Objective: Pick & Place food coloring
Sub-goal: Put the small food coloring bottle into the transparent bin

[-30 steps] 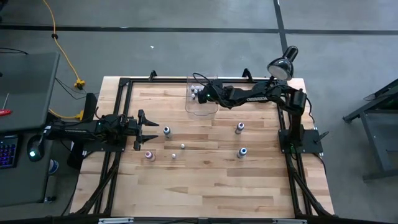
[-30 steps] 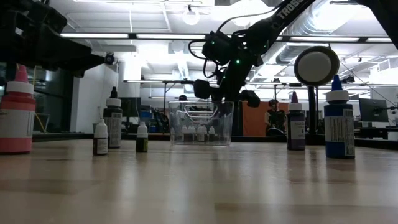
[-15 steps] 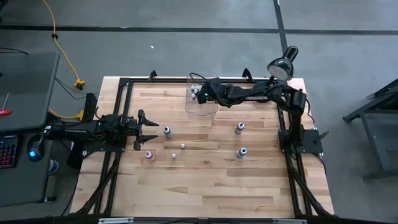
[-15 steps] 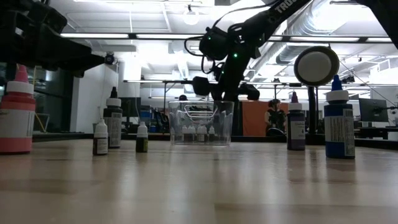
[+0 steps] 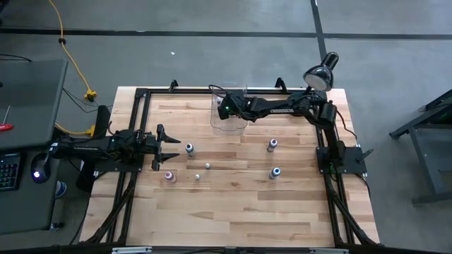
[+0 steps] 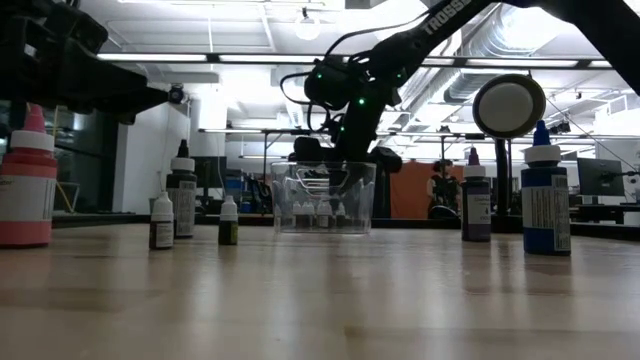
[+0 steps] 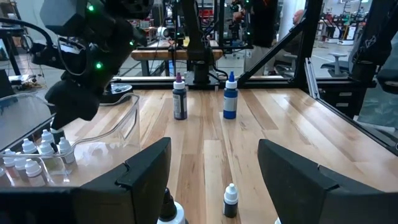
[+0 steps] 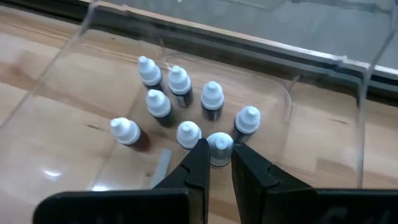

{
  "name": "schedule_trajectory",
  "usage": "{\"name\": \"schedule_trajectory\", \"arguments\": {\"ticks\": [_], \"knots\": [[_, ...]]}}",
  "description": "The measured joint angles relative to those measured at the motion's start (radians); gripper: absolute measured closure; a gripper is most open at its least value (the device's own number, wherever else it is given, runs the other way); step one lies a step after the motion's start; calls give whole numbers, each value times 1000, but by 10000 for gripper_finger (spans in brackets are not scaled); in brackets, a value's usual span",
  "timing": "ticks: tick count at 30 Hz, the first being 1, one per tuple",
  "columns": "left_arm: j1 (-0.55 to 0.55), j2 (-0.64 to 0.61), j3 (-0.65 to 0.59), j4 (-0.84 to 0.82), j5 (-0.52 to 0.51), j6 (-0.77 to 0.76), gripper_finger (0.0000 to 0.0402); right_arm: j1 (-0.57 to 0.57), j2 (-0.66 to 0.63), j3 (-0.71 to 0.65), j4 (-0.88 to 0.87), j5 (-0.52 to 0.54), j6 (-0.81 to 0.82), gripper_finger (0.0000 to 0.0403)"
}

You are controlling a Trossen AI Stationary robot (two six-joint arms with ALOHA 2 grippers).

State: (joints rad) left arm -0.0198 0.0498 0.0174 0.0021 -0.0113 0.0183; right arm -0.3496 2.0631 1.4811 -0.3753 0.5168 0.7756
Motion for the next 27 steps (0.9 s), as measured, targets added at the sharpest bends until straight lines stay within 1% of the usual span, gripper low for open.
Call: {"name": "schedule_trajectory", "arguments": {"ticks": [15, 22, 27], "knots": [[0, 0, 0, 0, 0, 0, 163, -25, 0, -3, -3, -28, 31, 366], [0, 0, 0, 0, 0, 0, 163, -37, 17, -3, 0, -76, 28, 366], [0, 0, 0, 0, 0, 0, 163, -37, 23, -3, 5, -85, 28, 366]]}}
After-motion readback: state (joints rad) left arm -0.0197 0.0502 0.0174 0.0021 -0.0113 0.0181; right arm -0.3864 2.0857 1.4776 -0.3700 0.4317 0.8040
